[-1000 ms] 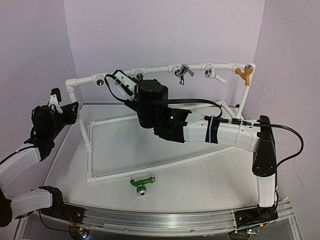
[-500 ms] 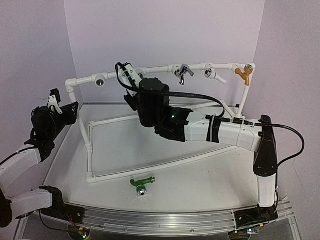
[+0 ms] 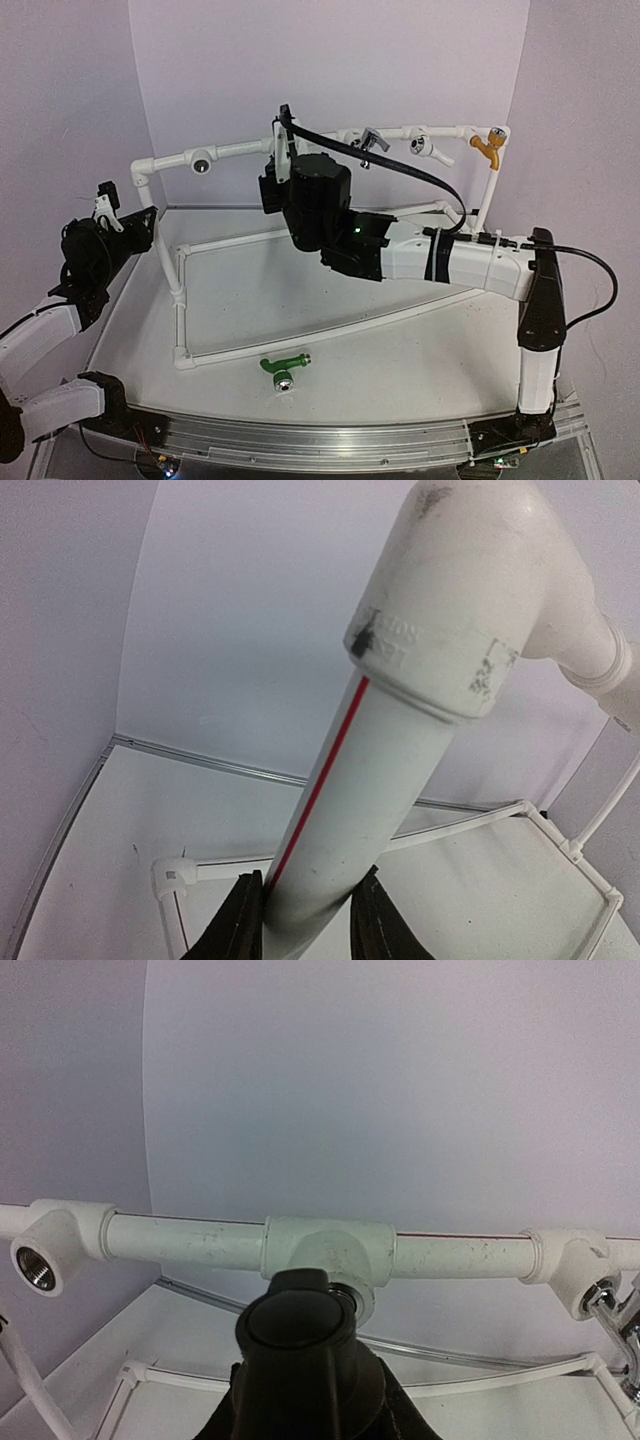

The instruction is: Install the water faucets

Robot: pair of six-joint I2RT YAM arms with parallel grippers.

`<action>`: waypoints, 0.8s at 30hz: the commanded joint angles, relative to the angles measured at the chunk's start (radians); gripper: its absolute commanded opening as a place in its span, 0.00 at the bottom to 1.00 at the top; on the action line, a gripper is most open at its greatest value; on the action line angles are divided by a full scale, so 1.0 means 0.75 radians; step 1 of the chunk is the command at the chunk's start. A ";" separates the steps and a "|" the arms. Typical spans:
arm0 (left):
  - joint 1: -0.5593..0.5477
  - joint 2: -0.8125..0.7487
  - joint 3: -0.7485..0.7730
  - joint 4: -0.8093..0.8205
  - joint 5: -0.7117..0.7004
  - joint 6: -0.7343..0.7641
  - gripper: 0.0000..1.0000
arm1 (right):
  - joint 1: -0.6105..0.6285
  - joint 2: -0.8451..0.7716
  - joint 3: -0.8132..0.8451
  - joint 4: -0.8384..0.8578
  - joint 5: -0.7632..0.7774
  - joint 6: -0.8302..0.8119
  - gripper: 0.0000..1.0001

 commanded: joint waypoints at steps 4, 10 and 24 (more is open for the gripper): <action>-0.050 -0.040 -0.042 -0.098 0.034 -0.131 0.00 | -0.164 -0.064 -0.109 -0.031 0.080 0.390 0.00; -0.056 -0.042 -0.042 -0.099 0.034 -0.133 0.00 | -0.207 -0.104 -0.169 -0.090 -0.019 0.709 0.00; -0.052 -0.011 0.247 -0.392 -0.001 -0.321 0.57 | -0.216 -0.146 -0.235 -0.125 -0.095 1.163 0.00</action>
